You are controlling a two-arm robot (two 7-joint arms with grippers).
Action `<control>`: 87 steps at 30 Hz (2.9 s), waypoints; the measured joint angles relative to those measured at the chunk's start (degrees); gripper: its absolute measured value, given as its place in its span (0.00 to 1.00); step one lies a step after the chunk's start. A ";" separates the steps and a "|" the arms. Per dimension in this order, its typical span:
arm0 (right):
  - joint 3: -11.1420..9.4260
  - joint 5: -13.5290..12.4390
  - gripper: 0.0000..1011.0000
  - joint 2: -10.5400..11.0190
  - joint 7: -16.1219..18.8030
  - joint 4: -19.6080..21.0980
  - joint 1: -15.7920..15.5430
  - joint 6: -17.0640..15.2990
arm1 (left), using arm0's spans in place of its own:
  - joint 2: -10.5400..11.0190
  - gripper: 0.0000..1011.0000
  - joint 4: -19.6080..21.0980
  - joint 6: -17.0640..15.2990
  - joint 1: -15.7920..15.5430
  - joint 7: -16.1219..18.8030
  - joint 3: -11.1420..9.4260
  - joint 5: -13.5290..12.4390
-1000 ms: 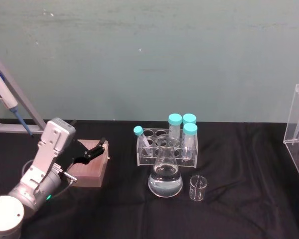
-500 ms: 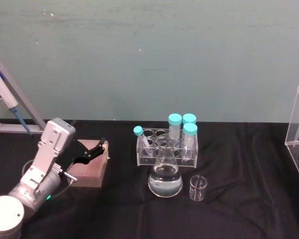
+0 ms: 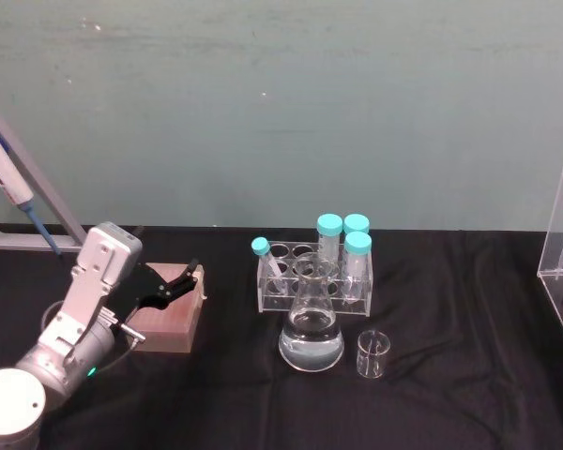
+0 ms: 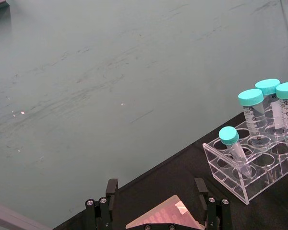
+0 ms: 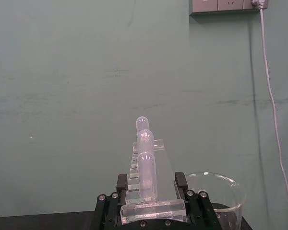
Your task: Place the experimental apparatus aside using one hand.
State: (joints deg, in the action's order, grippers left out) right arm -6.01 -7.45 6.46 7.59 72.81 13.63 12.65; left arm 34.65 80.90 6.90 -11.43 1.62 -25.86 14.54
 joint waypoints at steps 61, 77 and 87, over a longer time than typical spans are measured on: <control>-0.12 -0.52 0.60 -0.08 0.23 -0.58 -0.11 -0.22 | 0.00 0.99 0.00 0.00 0.00 0.00 0.00 0.01; -0.13 -0.47 0.97 -0.08 0.22 -0.62 -0.11 -0.28 | 0.00 0.99 0.00 0.00 0.00 0.00 0.00 0.00; -0.13 -0.47 0.99 -0.08 0.23 -0.59 -0.11 -0.24 | 0.00 0.99 0.00 0.00 0.00 0.00 0.00 0.00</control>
State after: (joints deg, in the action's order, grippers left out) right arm -6.14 -7.93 6.39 7.82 72.21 13.52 12.41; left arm 34.65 80.90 6.91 -11.43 1.62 -25.86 14.55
